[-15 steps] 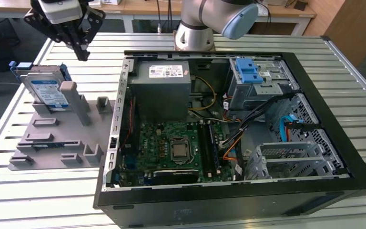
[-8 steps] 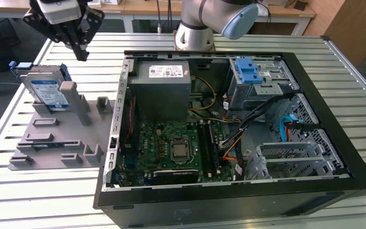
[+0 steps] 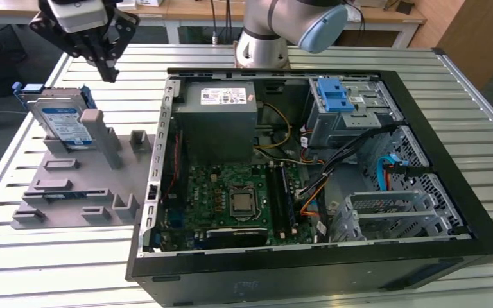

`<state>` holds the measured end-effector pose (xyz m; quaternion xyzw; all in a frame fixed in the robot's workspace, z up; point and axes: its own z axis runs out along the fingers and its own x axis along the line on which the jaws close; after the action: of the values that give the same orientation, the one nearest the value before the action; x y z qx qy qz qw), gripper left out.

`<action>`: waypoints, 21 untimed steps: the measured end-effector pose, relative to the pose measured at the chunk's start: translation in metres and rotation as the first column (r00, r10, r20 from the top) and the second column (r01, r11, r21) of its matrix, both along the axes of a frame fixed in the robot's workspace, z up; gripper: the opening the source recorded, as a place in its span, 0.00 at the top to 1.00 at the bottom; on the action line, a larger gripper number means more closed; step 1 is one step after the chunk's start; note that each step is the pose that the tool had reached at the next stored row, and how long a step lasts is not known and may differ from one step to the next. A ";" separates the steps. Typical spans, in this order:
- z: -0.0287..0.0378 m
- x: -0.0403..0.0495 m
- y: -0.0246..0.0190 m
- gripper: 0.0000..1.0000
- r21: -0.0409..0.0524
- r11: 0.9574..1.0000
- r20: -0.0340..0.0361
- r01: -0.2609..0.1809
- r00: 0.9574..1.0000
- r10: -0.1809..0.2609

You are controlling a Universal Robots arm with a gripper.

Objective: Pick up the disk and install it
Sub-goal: 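Reach for the disk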

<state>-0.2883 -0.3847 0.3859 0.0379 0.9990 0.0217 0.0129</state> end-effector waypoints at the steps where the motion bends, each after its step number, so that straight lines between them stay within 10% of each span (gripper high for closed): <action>1: 0.0000 -0.0002 0.0000 0.89 0.000 1.000 0.000 0.000 1.000 0.000; 21: -0.0010 -0.0041 0.0000 0.89 0.000 1.000 0.000 0.000 1.000 0.000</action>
<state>-0.2924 -0.3847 0.3849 0.0379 0.9990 0.0217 0.0128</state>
